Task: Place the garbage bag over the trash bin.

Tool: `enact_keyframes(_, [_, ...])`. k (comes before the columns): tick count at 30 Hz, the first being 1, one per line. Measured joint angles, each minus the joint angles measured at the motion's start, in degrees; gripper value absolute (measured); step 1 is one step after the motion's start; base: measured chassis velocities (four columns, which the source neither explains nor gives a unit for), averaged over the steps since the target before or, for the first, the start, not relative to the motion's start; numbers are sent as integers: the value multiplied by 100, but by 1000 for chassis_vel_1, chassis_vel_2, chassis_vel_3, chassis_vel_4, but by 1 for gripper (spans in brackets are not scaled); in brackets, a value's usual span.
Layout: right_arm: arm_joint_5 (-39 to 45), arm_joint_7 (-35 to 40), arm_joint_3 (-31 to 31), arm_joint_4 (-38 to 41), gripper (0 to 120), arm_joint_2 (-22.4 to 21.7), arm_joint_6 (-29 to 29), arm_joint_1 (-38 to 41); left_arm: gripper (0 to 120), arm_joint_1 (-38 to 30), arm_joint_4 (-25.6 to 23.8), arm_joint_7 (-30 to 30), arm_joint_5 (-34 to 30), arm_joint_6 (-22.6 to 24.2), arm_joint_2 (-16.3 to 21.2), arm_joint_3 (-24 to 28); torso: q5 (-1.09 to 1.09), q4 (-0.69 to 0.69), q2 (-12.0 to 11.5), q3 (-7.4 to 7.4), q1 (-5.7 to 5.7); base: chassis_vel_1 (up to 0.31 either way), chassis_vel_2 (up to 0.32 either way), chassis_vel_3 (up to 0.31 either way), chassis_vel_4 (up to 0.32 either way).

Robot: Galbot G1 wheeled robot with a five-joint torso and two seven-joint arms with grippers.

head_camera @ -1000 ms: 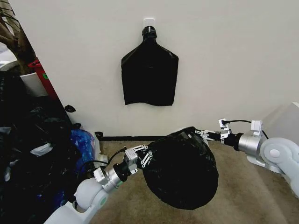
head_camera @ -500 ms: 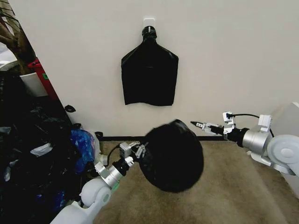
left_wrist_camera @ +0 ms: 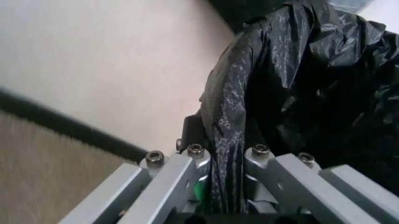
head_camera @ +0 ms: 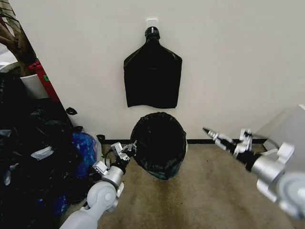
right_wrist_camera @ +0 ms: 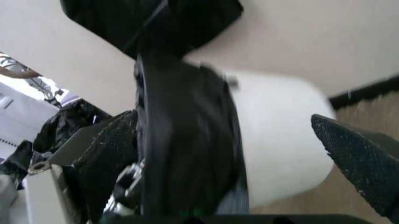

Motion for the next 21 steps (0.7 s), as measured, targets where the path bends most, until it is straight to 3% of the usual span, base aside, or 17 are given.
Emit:
enact_keyframes(9, [-997,99,-752,62,100,812,406,-571,4,-225,-156,-1090,-690,242,-113,75,-1,1,0,0,0,0,0,0,0])
enact_keyframes(15, [-1435,-73,-1107,-62,100,1105,606,-914,4,-332,-269,-1502,-919,316,-133,91,-1,1,0,0,0,0,0,0,0])
enact_keyframes(21, [-1680,-134,-1421,-434,100,1260,789,-743,4,-232,-512,-1647,-1031,352,-158,90,0,2,0,0,0,0,0,0,0])
